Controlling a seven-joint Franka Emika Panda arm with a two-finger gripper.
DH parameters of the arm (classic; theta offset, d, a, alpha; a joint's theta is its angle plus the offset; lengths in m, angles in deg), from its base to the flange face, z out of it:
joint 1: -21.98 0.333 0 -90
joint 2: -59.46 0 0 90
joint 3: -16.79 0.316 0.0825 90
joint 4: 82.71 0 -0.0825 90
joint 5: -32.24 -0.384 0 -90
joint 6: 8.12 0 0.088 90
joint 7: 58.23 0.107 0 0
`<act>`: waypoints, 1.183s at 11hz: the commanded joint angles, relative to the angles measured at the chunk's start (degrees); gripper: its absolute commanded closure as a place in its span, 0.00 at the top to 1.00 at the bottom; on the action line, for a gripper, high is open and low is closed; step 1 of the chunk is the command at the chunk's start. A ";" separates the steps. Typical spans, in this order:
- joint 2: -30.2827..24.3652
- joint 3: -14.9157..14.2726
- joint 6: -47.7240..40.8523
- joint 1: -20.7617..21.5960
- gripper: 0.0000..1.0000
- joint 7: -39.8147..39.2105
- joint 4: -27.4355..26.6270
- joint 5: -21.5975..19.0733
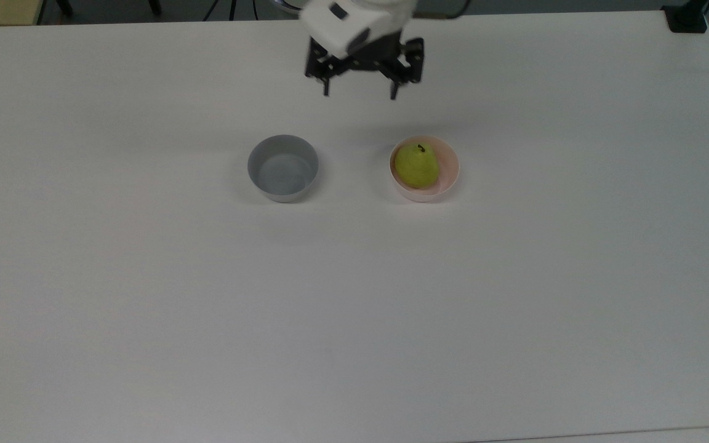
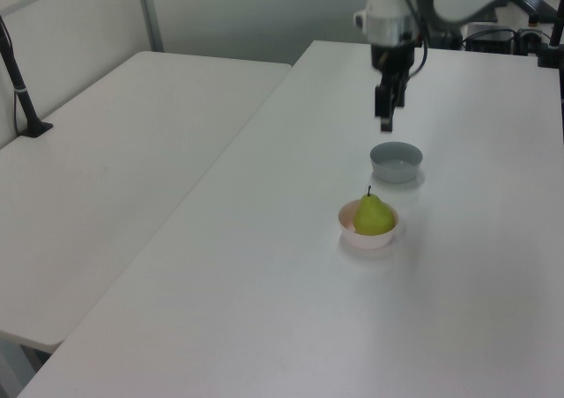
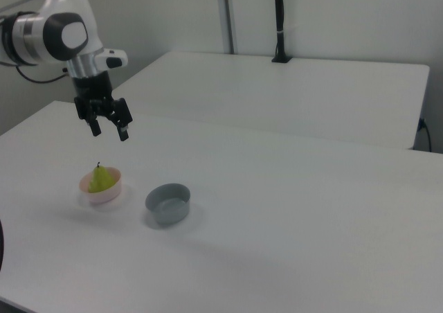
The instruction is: Place the pear in the bowl
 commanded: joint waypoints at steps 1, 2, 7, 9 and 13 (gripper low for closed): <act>-5.57 -2.59 -6.05 -2.08 1.00 0.98 0.90 0.16; -6.89 -4.17 -8.85 -2.17 1.00 0.64 1.69 -0.01; -8.76 -8.40 -10.20 -8.57 1.00 -14.36 5.03 -6.07; -8.23 -8.40 -6.96 -10.59 1.00 -21.13 5.91 -6.17; -7.43 -10.25 -6.06 -10.96 1.00 -26.61 7.94 -6.43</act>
